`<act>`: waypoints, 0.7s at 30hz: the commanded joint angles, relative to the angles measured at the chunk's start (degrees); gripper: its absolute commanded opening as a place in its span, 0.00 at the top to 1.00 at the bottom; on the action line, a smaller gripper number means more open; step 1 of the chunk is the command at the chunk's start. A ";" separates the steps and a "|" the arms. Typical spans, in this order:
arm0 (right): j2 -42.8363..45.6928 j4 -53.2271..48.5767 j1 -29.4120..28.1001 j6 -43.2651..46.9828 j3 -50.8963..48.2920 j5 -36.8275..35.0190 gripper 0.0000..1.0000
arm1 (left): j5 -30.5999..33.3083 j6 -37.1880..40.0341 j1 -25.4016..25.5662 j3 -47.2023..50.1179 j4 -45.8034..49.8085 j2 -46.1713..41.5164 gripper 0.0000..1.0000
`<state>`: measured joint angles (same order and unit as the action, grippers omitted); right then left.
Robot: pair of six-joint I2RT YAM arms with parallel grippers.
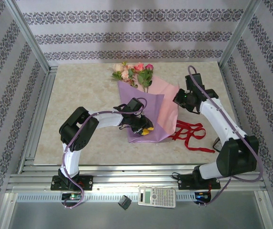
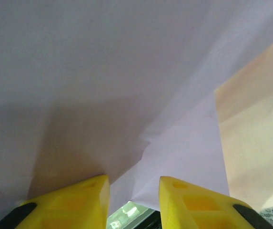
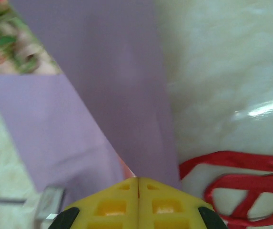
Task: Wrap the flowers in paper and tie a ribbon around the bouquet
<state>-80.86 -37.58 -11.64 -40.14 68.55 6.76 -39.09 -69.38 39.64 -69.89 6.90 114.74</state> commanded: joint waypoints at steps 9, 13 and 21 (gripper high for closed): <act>0.18 19.09 -10.61 -11.05 -0.39 16.14 1.00 | 3.13 1.75 -1.66 4.01 -4.32 0.99 0.74; -4.13 25.53 -13.15 -14.05 0.00 21.10 1.00 | 4.37 1.15 -2.16 6.99 -9.17 -0.74 0.81; -9.04 31.93 -14.97 -17.43 -0.14 24.87 1.00 | 8.91 -3.20 -3.83 14.43 -20.39 -9.47 0.85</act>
<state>-89.52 -10.66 -26.52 -55.27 68.55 28.84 -34.94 -70.37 37.41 -57.95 -7.60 110.26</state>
